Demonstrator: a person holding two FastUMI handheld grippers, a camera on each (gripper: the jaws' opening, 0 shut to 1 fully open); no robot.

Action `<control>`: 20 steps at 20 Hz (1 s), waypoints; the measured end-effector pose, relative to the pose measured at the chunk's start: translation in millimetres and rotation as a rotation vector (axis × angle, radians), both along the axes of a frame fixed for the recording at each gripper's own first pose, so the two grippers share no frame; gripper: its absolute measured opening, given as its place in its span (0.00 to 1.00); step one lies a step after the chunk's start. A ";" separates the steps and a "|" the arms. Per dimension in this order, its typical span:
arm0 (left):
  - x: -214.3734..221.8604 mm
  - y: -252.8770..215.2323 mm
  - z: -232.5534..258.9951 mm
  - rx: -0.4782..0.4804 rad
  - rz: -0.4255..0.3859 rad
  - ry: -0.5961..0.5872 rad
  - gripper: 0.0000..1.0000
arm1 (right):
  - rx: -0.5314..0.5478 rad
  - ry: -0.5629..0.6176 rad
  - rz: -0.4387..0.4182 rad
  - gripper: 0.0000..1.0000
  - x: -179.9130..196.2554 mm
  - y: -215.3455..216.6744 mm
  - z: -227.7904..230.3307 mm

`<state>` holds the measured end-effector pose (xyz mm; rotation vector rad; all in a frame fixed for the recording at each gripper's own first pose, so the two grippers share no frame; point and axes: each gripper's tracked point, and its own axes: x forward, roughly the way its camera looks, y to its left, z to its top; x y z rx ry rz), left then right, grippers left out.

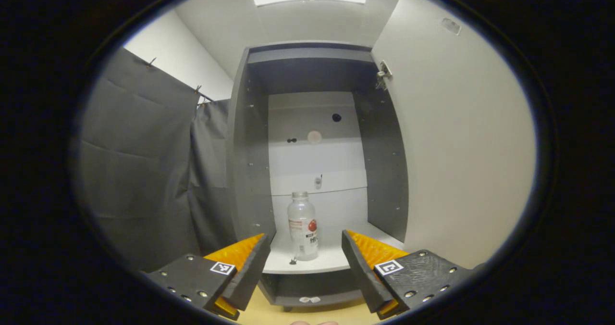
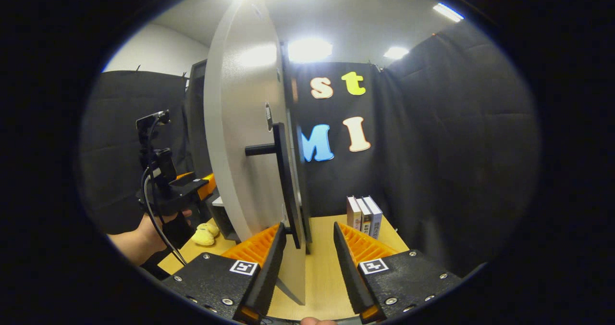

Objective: Open the cabinet door with the right hand, grasp the bottle in the cabinet with the left hand and place it on the coaster, then close the cabinet door with the right hand.

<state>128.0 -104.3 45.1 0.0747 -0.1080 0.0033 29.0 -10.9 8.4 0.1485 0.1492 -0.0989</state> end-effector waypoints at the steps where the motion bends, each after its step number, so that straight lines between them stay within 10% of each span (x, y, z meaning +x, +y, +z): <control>1: 16.1 4.0 -4.8 -0.007 0.001 0.002 0.93 | -0.011 0.008 -0.042 0.63 0.2 -11.1 -2.6; 7: 92.6 7.9 -6.9 0.009 -0.004 -0.019 0.89 | -0.140 -0.008 -0.089 0.80 8.0 -15.1 1.7; 20: 201.5 11.5 -45.6 -0.017 -0.018 0.035 0.89 | -0.148 0.088 -0.175 0.82 0.6 -19.6 -20.3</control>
